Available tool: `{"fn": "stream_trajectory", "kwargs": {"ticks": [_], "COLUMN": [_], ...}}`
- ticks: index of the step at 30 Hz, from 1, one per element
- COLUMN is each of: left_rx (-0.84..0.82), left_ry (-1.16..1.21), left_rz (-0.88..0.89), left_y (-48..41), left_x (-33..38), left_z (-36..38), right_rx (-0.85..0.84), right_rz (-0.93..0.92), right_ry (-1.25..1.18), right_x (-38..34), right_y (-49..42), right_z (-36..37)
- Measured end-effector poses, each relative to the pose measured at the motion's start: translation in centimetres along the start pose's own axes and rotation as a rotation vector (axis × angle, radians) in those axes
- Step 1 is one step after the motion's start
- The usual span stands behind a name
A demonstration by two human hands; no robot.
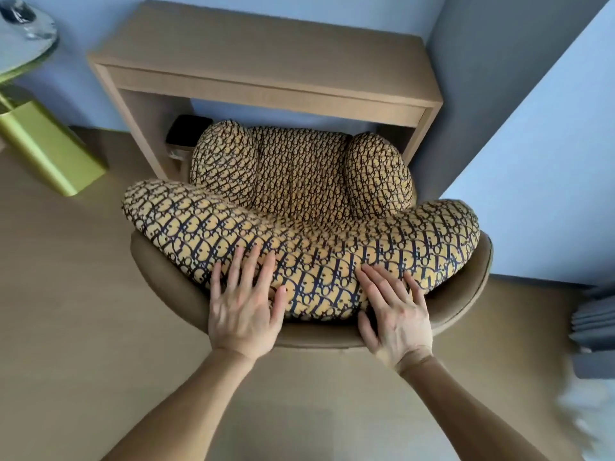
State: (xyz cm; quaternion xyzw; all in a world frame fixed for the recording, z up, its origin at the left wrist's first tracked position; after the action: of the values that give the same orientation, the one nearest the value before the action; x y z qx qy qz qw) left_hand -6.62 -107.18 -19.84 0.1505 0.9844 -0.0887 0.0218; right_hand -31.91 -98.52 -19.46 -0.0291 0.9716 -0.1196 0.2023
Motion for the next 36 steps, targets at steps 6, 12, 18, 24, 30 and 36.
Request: {"fn": "stream_trajectory", "kwargs": {"ticks": [6, 12, 18, 24, 30, 36], "left_rx": [0.029, 0.043, -0.049, -0.102, -0.116, -0.126], "left_ry": [-0.008, -0.011, -0.096, -0.184, -0.207, -0.192], "left_rz": [0.004, 0.001, 0.045, 0.073, 0.071, 0.060], "left_y": [-1.5, -1.0, 0.1, 1.5, 3.3, 5.4], "left_x": [-2.2, -2.0, -1.6, -0.6, 2.0, 5.0], "left_z": [0.4, 0.0, 0.1, 0.0, -0.2, -0.4], "right_rx": [0.009, -0.018, -0.053, -0.091, -0.125, -0.165], "right_rz": [0.026, 0.040, 0.035, 0.024, 0.012, 0.007], "right_ry": [0.008, 0.015, 0.006, -0.012, -0.020, -0.018], "right_x": [-1.7, -1.8, -1.5, -1.2, 0.9, 3.0], "right_y": [-1.3, -1.1, -0.4, 0.6, 2.2, 4.3], "right_z": [1.3, 1.5, 1.4, 1.0, 0.3, -0.7]}}
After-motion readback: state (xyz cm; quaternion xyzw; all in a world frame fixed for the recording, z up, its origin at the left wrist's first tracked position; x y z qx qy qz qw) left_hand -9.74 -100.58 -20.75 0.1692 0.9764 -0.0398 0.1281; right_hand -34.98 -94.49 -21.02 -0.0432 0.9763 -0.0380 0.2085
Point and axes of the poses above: each hand's wrist, its own y-axis away from the middle knuckle, its own z-axis out of the palm, x = y × z, the point moved 3 cm from there along -y, towards the middle knuckle, and after that the axes turned 15 degrees about -y, right-handed, at the moved point
